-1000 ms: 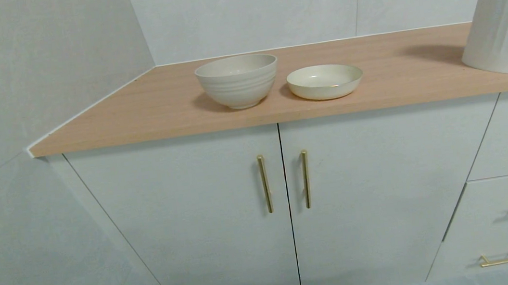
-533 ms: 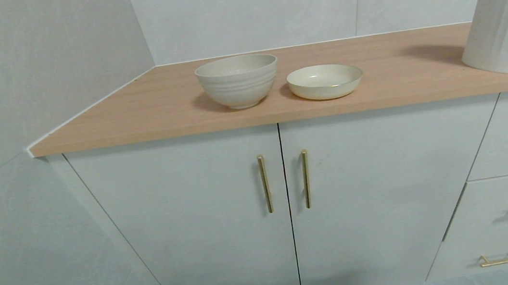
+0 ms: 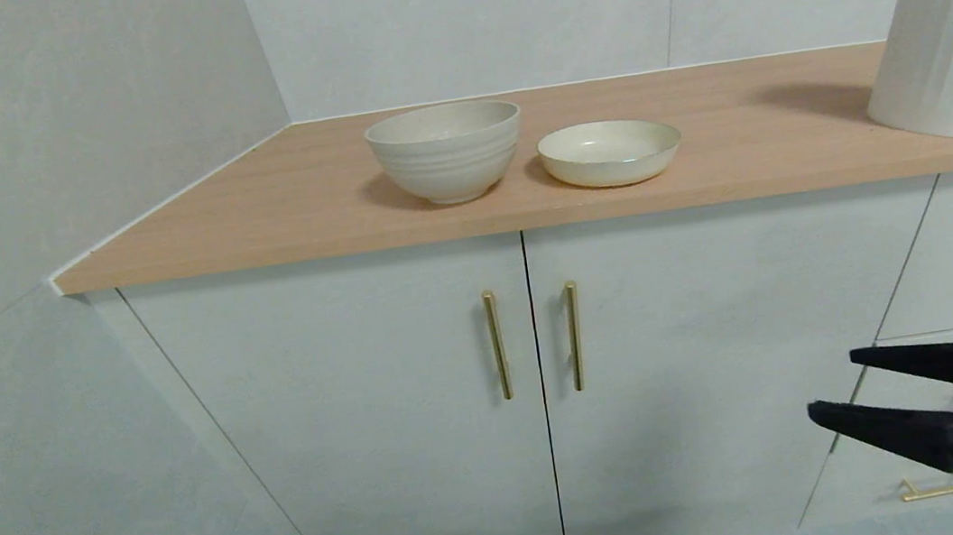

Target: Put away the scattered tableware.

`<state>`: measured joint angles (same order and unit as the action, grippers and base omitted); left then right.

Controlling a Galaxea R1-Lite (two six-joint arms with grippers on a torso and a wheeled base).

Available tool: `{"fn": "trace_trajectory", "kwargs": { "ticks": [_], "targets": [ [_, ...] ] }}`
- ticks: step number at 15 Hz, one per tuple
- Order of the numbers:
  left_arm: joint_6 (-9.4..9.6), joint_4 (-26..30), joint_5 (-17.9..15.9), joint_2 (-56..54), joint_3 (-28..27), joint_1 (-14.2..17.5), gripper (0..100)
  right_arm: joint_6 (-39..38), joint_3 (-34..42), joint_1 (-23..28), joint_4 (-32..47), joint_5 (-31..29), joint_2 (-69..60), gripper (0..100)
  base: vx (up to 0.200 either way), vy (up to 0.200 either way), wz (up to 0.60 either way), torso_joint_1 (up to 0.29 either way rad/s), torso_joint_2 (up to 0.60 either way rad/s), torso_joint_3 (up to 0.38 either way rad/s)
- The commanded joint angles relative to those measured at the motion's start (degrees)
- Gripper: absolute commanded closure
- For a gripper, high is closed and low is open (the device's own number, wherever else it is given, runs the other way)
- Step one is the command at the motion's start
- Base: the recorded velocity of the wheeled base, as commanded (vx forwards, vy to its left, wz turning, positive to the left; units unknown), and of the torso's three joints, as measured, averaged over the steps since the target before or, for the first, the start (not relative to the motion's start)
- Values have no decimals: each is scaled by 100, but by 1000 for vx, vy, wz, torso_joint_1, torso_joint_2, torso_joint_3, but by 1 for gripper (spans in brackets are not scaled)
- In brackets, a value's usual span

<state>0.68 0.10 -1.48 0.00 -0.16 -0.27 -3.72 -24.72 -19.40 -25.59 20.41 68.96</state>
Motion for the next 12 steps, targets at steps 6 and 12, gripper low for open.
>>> {"fn": "trace_trajectory", "kwargs": {
  "ticks": [6, 12],
  "targets": [
    [-7, -1, -2, 0, -2, 0, 0, -208, -2072, -1392, 177, -406, 2385, 0, 0, 0, 0, 0, 0, 0],
    [2, -1, -2, 0, 7, 0, 0, -973, -2221, -1523, -816, -406, 3220, 0, 0, 0, 0, 0, 0, 0]
  ]
}}
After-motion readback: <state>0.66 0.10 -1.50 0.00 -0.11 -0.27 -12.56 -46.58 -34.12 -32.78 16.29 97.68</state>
